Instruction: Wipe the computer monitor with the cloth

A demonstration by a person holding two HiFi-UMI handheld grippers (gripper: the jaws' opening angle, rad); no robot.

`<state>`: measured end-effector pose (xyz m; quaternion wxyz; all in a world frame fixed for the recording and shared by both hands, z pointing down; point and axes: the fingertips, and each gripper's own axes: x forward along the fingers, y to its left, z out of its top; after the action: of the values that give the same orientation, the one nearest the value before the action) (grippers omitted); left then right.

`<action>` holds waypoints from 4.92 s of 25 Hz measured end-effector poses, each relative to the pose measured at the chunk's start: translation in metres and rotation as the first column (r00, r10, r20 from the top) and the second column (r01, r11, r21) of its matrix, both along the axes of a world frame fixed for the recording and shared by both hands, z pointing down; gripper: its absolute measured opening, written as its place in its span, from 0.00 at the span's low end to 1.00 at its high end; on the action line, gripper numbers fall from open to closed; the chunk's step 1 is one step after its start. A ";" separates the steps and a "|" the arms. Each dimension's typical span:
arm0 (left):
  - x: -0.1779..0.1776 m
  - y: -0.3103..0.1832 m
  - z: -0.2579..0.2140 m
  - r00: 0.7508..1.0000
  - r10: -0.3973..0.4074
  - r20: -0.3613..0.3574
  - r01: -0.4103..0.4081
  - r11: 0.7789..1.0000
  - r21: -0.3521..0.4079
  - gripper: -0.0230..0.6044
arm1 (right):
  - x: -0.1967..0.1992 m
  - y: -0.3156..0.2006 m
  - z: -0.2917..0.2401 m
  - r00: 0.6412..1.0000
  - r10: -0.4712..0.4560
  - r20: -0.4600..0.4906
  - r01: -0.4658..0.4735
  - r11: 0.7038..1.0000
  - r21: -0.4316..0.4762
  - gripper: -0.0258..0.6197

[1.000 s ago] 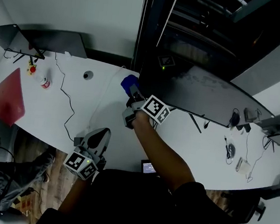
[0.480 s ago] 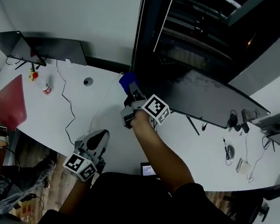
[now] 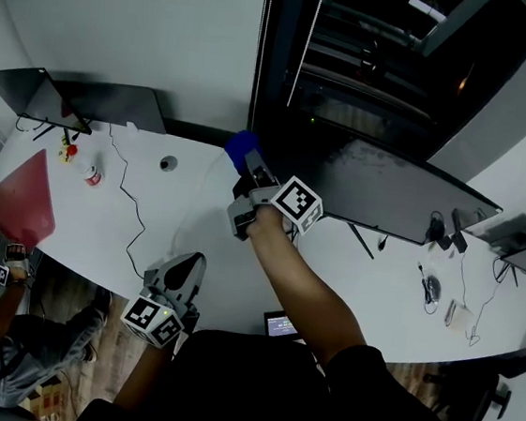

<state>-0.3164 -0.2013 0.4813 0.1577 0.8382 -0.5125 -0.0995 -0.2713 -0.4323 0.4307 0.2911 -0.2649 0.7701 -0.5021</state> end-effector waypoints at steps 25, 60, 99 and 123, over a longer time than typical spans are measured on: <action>-0.015 0.027 -0.014 0.998 -0.052 -0.034 0.054 0.998 0.039 0.03 | 0.009 0.005 -0.111 0.999 -0.008 0.049 -0.001 0.984 0.179 0.13; 0.101 0.126 -0.030 0.993 0.082 0.080 -0.088 0.994 0.066 0.03 | 0.269 0.313 -0.102 0.550 0.632 -0.546 0.218 0.523 0.824 0.13; 0.051 0.499 0.011 0.970 0.159 0.182 -0.183 0.976 0.118 0.03 | 0.225 0.757 0.083 0.236 0.548 -0.803 0.025 0.822 0.569 0.13; 0.087 0.592 0.029 0.953 0.239 0.185 -0.257 0.963 0.078 0.03 | 0.242 0.865 0.082 0.224 0.569 -0.791 -0.003 0.812 0.583 0.13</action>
<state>-0.2291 0.3907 0.5102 0.0809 0.9083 -0.4093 -0.0314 -0.0297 0.4329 0.5131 -0.0799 -0.5732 0.8152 0.0227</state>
